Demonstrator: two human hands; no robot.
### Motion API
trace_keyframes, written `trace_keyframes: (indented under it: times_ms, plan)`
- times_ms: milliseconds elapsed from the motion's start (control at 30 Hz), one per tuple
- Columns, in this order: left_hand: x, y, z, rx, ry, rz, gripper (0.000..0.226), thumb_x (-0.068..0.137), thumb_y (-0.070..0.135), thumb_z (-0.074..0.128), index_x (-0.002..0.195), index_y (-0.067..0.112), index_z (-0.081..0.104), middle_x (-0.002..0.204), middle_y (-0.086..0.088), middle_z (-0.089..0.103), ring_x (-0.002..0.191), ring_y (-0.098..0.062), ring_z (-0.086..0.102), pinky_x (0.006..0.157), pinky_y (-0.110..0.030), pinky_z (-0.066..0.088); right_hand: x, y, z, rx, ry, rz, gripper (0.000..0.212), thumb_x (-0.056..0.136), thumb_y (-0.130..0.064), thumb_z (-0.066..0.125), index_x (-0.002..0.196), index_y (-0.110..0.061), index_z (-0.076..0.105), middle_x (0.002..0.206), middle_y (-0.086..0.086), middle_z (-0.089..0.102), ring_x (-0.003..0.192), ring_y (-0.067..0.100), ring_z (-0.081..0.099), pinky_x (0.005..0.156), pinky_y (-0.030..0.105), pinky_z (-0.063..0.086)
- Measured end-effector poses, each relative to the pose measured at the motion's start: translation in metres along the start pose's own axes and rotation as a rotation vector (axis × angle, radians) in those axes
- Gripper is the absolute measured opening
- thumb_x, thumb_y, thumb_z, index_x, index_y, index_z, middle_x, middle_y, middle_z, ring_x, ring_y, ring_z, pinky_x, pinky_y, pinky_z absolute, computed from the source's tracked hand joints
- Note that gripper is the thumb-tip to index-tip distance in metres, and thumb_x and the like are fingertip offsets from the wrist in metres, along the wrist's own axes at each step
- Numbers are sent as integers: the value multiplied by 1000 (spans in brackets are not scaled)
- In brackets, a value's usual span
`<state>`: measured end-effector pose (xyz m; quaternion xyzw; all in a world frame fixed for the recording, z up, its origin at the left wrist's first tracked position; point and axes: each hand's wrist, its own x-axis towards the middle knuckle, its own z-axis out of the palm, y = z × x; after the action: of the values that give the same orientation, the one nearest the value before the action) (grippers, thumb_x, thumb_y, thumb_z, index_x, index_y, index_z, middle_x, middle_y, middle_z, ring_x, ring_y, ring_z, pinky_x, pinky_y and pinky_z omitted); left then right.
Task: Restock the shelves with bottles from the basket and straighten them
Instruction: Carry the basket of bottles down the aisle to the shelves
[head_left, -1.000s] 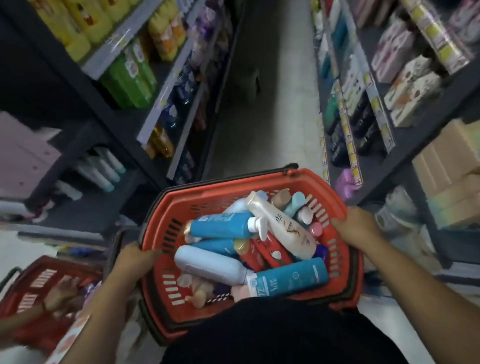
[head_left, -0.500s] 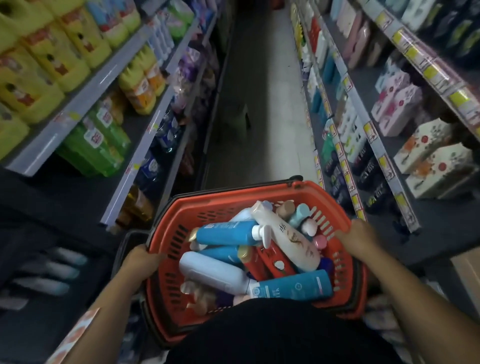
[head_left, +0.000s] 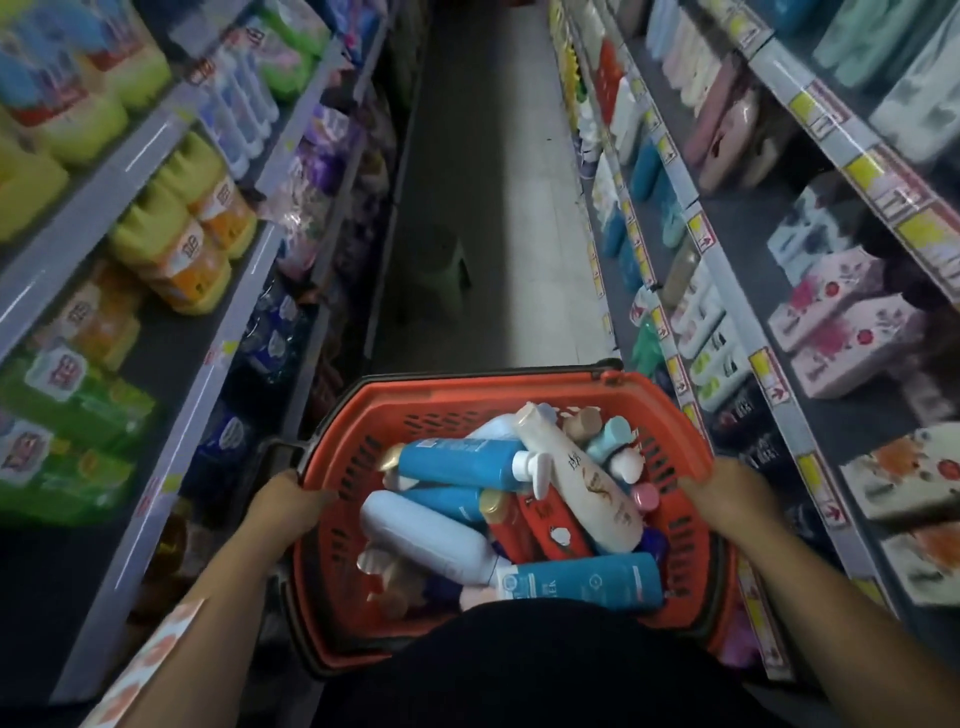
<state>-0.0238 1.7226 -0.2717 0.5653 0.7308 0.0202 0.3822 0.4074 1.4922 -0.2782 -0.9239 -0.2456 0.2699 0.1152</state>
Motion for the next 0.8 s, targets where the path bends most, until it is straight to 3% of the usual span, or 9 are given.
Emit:
trace_keyframes:
  times_ms: [167,300,400,533,633,700,800]
  plan:
    - [122,92,-26,75,-38,79,42,83,30,75,114,5,61,110,-19,67,98,-36,65,88,-41,53,72,-78,-3,42,66,80,29,91,-29,69,106,-4,71,98,18,71,71,25,54,66,29,41]
    - [202,158,-62,79,-66,127,49,72,33,78,109,5,65,105,-18,70,94,-33,67,88,-42,56,112,-146,-14,93,111,83,25,91,-26,69,100,-3,72,80,11,65,66,24,57,62,30,44]
    - [245,195,-78,44,-90,126,51,71,28,80,111,0,66,104,-20,71,94,-34,69,89,-46,57,149,-191,-30,88,133,81,24,90,-30,67,98,-7,71,84,11,68,72,27,61,62,30,45]
    - [290,265,-83,49,-117,178,32,79,18,79,105,3,66,103,-19,70,96,-34,67,89,-43,54,200,-222,-42,99,158,137,30,89,-33,66,101,-6,73,94,18,72,83,34,67,70,34,49]
    - [320,321,-77,68,-145,216,15,81,15,78,83,13,63,95,-15,68,91,-30,65,84,-37,51,238,-233,-44,135,132,146,28,92,-33,64,103,-9,72,93,15,72,78,28,64,71,34,50]
    - [352,356,-70,66,-146,228,20,73,26,81,77,16,64,91,-14,71,86,-28,68,83,-38,55,279,-247,-50,151,118,153,29,91,-35,66,105,-9,71,95,14,71,79,28,63,73,35,52]
    - [411,408,-58,90,-148,206,45,58,40,78,92,11,70,93,-15,73,85,-30,70,84,-45,58,355,-275,-69,183,123,140,27,89,-35,70,100,-10,70,90,14,71,78,29,64,72,35,51]
